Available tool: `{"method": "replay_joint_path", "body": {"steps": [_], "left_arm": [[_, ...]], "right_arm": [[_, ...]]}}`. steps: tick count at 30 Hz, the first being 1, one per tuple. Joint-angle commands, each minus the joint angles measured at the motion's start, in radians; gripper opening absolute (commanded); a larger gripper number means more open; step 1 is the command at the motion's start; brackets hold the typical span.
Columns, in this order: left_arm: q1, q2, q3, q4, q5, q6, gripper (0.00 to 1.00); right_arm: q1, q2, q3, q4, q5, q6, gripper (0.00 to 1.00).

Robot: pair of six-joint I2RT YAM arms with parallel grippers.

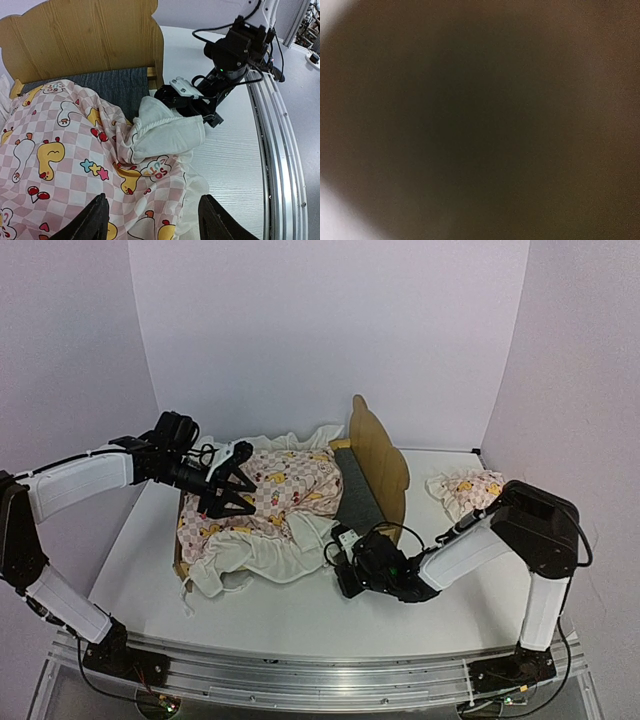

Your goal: Set up the pet bed

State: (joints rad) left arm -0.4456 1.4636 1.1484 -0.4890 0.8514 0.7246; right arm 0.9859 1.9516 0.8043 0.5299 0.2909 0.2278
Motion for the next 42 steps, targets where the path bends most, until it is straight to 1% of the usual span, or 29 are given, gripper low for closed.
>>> {"method": "replay_joint_path", "body": {"steps": [1, 4, 9, 12, 19, 22, 25, 26, 29, 31, 33, 36, 38, 42], "left_arm": [[-0.093, 0.011, -0.011, -0.120, -0.073, 0.135, 0.63], [-0.106, 0.009, -0.027, -0.104, -0.082, 0.124, 0.64], [-0.107, 0.028, -0.010, -0.111, -0.131, 0.159, 0.64], [-0.107, 0.041, -0.005, -0.150, -0.156, 0.186, 0.64], [-0.105, 0.017, -0.024, -0.192, -0.214, 0.240, 0.64], [-0.105, 0.010, -0.021, -0.209, -0.224, 0.244, 0.64], [-0.105, -0.003, -0.001, -0.241, -0.214, 0.230, 0.64], [-0.105, -0.009, 0.008, -0.255, -0.216, 0.225, 0.65], [-0.103, -0.047, 0.018, -0.320, -0.256, 0.225, 0.65], [-0.093, -0.083, 0.004, -0.366, -0.292, 0.230, 0.65], [-0.083, -0.125, -0.015, -0.403, -0.321, 0.237, 0.65], [-0.079, -0.198, -0.031, -0.446, -0.372, 0.246, 0.65], [-0.078, -0.235, -0.054, -0.450, -0.433, 0.249, 0.63], [-0.075, -0.283, -0.124, -0.438, -0.554, 0.258, 0.58]], "right_arm": [[-0.012, -0.183, -0.002, -0.441, -0.010, 0.020, 0.00], [-0.024, -0.324, -0.002, -0.741, -0.007, 0.075, 0.00], [-0.063, -0.501, -0.008, -1.055, -0.040, 0.220, 0.00], [-0.089, -0.549, 0.030, -1.241, -0.034, 0.290, 0.00], [-0.154, -0.612, 0.122, -1.536, -0.059, 0.381, 0.00], [-0.158, -0.613, 0.133, -1.578, -0.095, 0.402, 0.00], [-0.187, -0.570, 0.131, -1.644, -0.156, 0.408, 0.01], [-0.203, -0.550, 0.136, -1.688, -0.172, 0.407, 0.04], [-0.211, -0.496, 0.227, -1.839, -0.133, 0.367, 0.30], [-0.204, -0.473, 0.363, -1.903, -0.100, 0.298, 0.45], [-0.159, -0.449, 0.530, -1.901, -0.097, 0.204, 0.50], [-0.019, -0.372, 0.787, -1.829, -0.174, 0.035, 0.53], [0.015, -0.290, 0.946, -1.758, -0.190, 0.006, 0.55], [0.001, -0.102, 1.152, -1.691, -0.020, 0.038, 0.65]]}}
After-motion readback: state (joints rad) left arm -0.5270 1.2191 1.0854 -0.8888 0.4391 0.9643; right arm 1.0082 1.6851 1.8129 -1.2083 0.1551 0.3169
